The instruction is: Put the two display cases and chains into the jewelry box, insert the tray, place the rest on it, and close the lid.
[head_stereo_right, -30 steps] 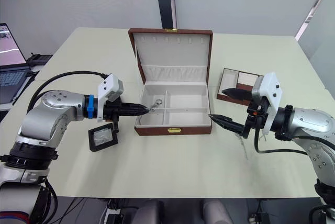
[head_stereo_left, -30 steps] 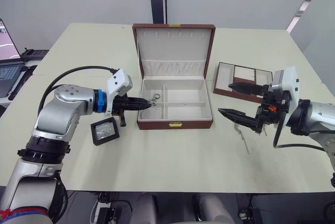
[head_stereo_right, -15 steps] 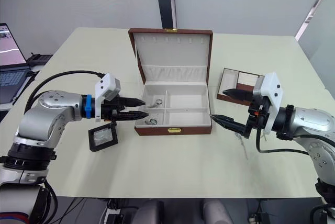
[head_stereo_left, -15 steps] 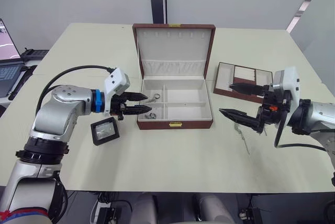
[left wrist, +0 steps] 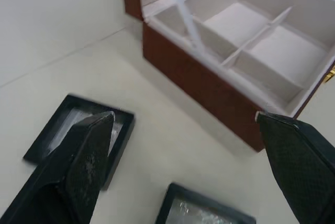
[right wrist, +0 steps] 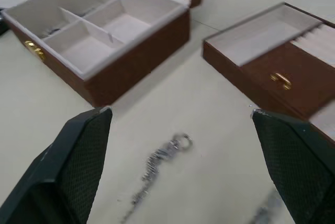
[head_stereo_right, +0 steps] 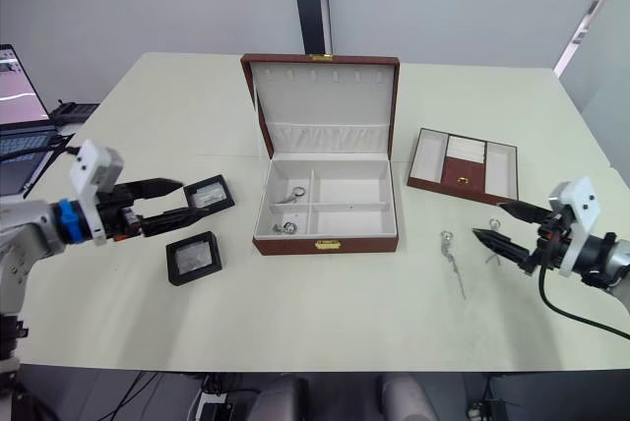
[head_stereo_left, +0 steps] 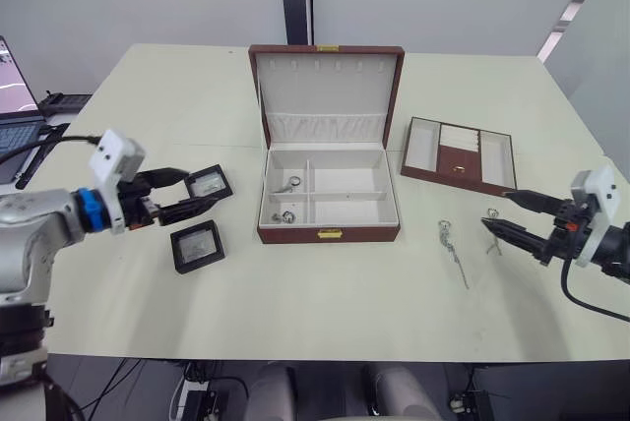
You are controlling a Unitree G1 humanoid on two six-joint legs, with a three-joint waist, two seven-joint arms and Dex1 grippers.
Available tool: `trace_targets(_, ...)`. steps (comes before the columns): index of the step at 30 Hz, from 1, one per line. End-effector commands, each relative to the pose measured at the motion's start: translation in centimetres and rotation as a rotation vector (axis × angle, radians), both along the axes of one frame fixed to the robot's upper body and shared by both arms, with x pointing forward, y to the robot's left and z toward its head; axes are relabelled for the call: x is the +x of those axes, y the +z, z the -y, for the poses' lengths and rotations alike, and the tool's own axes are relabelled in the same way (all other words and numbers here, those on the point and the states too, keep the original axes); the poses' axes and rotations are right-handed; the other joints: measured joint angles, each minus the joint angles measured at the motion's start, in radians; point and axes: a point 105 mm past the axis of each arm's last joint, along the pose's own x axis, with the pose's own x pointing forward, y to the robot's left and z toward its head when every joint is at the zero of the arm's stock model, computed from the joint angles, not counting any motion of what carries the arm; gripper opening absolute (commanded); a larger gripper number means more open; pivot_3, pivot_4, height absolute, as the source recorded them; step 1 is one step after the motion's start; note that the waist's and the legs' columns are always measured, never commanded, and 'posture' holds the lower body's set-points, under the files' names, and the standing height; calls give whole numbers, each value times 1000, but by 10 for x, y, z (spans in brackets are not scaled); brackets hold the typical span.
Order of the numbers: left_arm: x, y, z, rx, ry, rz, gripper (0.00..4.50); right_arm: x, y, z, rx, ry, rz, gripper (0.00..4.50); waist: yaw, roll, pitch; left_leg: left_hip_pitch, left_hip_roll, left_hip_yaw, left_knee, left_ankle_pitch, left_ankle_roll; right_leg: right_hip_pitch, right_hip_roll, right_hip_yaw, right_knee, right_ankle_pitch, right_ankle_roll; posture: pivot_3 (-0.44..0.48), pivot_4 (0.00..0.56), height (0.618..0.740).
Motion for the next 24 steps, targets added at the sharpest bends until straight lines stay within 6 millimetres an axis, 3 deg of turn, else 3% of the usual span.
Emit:
trace_targets(1, -7, 10, -30, 5, 156, 92, 4491, 2, -1, 21, 10, -84, 58, 4500, 0, 0, 0, 0, 0, 0, 0, 0, 0, 0, 0, 0, 0, 0, 0, 0, 150, 740)
trace_targets(8, -27, -24, -71, 40, 418, 110, 4491, 12, -27, 57, 19, -272, 75, 4500, -2, 0, 0, 0, 0, 1, 0, 0, 0, 0, 0, 0, 0, 0, 0, 0, 150, 740)
trace_targets(14, -35, -35, -103, 44, 635, 187, 4491, 16, -46, 79, 7, -393, 93, 4500, -2, 0, 0, 1, 0, 1, -1, 0, 0, 0, -1, 1, 0, 0, 0, 0, 150, 740)
trace_targets(24, -34, -50, -100, 25, 664, 183, 4491, 19, -54, 87, 11, -442, 108, 4500, -2, 1, 0, 1, 0, 2, -1, 0, 0, 0, -1, 2, 0, 0, 0, 0, 150, 740)
